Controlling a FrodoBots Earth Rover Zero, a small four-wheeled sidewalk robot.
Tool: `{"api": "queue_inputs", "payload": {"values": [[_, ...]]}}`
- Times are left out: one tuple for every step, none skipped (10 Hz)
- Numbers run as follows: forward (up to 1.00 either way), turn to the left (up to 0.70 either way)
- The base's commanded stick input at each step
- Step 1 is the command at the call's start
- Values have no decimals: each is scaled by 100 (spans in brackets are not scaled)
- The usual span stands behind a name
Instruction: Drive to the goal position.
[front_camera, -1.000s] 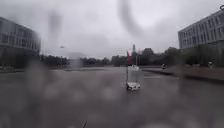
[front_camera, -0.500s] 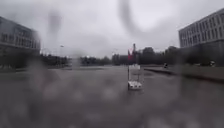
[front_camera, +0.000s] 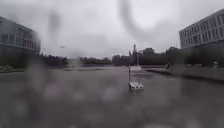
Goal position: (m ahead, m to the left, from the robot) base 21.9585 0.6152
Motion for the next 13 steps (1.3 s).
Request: {"api": "queue_inputs", "payload": {"values": [[100,0],[100,0],[100,0],[100,0],[100,0],[100,0],[100,0],[100,-10],[100,-27],[100,-25],[100,0],[100,0],[100,0]]}}
